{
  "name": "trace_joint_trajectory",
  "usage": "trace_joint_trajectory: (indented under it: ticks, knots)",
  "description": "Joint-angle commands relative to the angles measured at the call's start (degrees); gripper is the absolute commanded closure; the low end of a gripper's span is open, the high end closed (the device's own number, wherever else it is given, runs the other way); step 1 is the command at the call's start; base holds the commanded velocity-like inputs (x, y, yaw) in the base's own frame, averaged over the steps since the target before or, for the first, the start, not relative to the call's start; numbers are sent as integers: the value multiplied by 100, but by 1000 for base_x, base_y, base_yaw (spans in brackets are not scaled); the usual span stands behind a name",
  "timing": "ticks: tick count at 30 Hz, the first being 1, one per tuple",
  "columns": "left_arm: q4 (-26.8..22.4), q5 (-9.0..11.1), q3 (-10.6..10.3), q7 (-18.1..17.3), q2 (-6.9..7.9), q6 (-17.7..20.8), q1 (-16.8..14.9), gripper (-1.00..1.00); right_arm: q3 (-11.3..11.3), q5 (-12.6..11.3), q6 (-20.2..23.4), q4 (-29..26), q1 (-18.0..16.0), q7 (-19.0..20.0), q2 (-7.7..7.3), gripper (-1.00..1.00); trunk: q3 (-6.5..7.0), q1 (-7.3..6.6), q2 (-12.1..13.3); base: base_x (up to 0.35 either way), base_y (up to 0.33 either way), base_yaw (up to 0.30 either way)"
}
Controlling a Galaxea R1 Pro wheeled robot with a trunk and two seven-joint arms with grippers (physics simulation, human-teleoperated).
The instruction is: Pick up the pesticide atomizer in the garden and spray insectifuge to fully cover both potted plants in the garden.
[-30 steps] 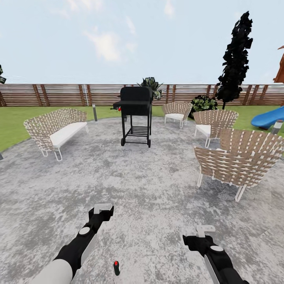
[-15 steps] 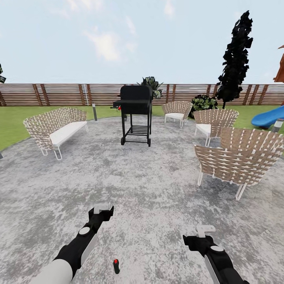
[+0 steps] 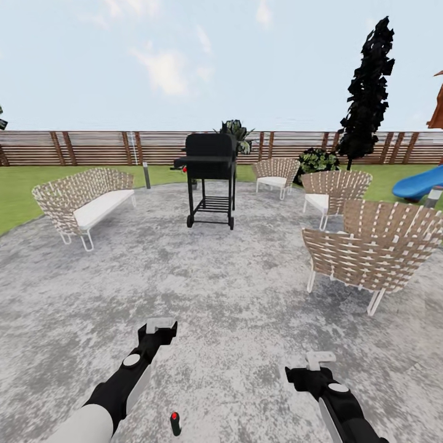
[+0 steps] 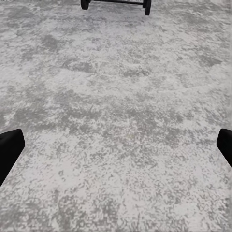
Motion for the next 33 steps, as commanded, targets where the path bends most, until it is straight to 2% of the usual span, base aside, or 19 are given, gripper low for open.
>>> trace_joint_trajectory:
  ticks: [1,13,33]
  knots:
    - [4,54,-29,12,4,-21,-5,-100,1,6,30,-8,-2,-2,-1,-100,-5,0,-3,29,-25,0]
    - [-2,54,-29,12,4,-21,-5,-100,1,6,30,-8,-2,-2,-1,-100,-27,0,-3,82,-89,115]
    - [-3,54,-29,12,4,-21,-5,-100,-8,6,30,-8,-2,-2,-1,-100,-29,0,-3,18,-66,5]
